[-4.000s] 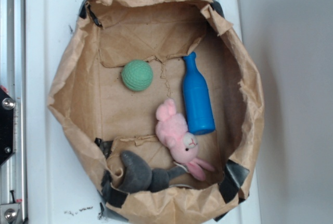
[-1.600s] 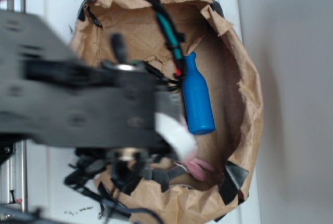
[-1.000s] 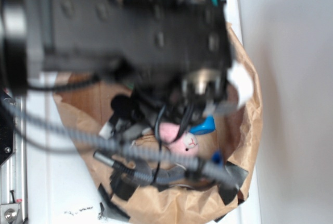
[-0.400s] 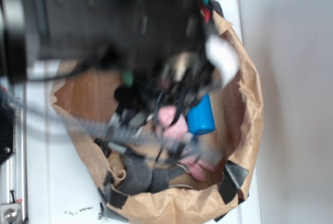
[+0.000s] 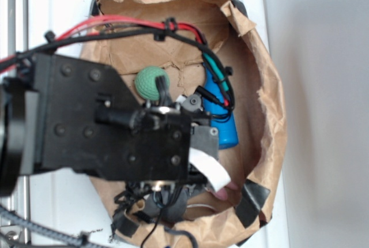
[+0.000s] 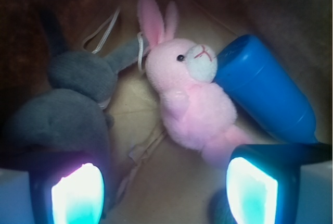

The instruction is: Grab the pink bunny.

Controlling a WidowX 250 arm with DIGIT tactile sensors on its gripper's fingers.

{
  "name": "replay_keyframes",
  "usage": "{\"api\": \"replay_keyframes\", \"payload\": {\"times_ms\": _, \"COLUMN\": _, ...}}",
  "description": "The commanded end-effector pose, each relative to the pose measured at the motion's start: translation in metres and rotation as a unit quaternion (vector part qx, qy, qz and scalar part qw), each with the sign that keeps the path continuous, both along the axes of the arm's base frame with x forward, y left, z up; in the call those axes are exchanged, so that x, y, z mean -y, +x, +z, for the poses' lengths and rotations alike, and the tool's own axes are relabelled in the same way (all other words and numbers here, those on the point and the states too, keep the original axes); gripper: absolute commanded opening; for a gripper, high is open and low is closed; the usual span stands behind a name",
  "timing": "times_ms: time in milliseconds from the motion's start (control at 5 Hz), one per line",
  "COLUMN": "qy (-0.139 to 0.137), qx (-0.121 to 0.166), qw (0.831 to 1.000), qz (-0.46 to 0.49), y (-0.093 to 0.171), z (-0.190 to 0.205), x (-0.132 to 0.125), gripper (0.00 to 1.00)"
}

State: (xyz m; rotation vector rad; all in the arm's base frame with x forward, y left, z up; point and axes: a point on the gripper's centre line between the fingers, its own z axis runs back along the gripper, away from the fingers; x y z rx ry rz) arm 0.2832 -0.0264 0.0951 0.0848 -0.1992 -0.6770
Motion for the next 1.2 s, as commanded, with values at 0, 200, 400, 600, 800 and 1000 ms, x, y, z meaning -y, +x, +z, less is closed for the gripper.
{"api": "replay_keyframes", "payload": {"times_ms": 0, "qy": -0.023, "qx": 0.01, "qw": 1.0, "qz": 0.01, "y": 0.044, "z": 0.012, "x": -0.018, "gripper": 1.0}}
{"api": "replay_keyframes", "payload": {"times_ms": 200, "qy": -0.033, "qx": -0.004, "qw": 0.999, "qz": 0.003, "y": 0.048, "z": -0.005, "x": -0.024, "gripper": 1.0}}
{"api": "replay_keyframes", "payload": {"times_ms": 400, "qy": -0.028, "qx": -0.021, "qw": 0.999, "qz": -0.01, "y": 0.032, "z": -0.018, "x": -0.013, "gripper": 1.0}}
{"api": "replay_keyframes", "payload": {"times_ms": 600, "qy": -0.014, "qx": -0.023, "qw": 1.0, "qz": 0.015, "y": 0.015, "z": -0.029, "x": -0.011, "gripper": 1.0}}
{"api": "replay_keyframes", "payload": {"times_ms": 800, "qy": 0.022, "qx": -0.033, "qw": 0.997, "qz": 0.063, "y": 0.006, "z": -0.059, "x": -0.012, "gripper": 1.0}}
{"api": "replay_keyframes", "payload": {"times_ms": 1000, "qy": 0.038, "qx": -0.029, "qw": 0.995, "qz": 0.09, "y": -0.002, "z": -0.073, "x": -0.012, "gripper": 1.0}}
